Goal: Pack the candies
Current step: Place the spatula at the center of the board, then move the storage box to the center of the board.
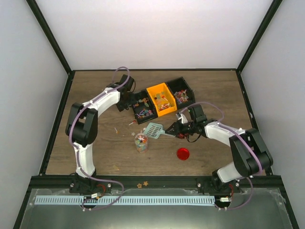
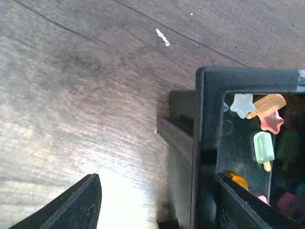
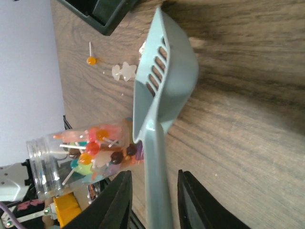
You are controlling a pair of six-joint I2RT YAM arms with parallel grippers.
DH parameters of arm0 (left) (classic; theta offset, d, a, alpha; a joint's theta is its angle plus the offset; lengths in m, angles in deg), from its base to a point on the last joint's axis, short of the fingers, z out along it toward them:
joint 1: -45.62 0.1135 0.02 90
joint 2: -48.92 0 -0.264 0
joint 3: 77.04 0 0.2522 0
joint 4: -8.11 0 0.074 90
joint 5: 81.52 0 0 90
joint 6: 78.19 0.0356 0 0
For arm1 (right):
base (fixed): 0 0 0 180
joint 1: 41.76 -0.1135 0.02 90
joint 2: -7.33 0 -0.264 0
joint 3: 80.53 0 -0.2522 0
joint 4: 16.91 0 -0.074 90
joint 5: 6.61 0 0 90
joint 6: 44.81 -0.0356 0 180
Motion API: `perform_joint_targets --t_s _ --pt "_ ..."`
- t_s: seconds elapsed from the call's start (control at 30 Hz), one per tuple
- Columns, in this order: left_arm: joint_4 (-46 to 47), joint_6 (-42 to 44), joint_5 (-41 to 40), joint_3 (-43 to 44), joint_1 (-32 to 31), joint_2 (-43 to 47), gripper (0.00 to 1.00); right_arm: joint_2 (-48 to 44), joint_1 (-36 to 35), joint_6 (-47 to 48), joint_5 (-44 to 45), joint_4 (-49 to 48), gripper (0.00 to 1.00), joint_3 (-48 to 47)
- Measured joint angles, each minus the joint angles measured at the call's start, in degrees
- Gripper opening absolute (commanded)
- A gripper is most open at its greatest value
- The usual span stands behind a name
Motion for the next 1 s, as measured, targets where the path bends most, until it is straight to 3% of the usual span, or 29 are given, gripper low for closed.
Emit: perform_joint_targets --t_s 0.13,0.27,0.4,0.53,0.73,1.0 --pt "-0.7 -1.9 -0.17 -1.38 -0.15 2.69 0.58 2.93 0.63 0.85 0.63 -1.09 0.6 0.0" --pt "-0.76 -3.52 -0.42 -2.12 -1.05 3.34 0.47 3.06 1.16 1.9 6.73 0.5 0.67 -0.57" --pt "-1.6 -4.72 -0.59 -2.25 -2.67 3.34 0.38 1.2 1.49 2.12 14.12 3.41 0.68 -1.25" --pt "-1.97 -5.38 -0.24 -2.25 -3.78 3.02 0.2 -1.81 2.01 2.05 20.7 6.8 0.67 -2.67" --pt "-1.33 -4.5 0.76 -1.22 -3.87 0.5 0.04 -5.49 2.34 2.03 25.81 9.51 0.67 -5.55" --pt "-2.73 0.02 1.16 4.98 -3.19 -3.74 0.04 -6.97 2.49 2.36 26.93 11.34 0.66 -6.23"
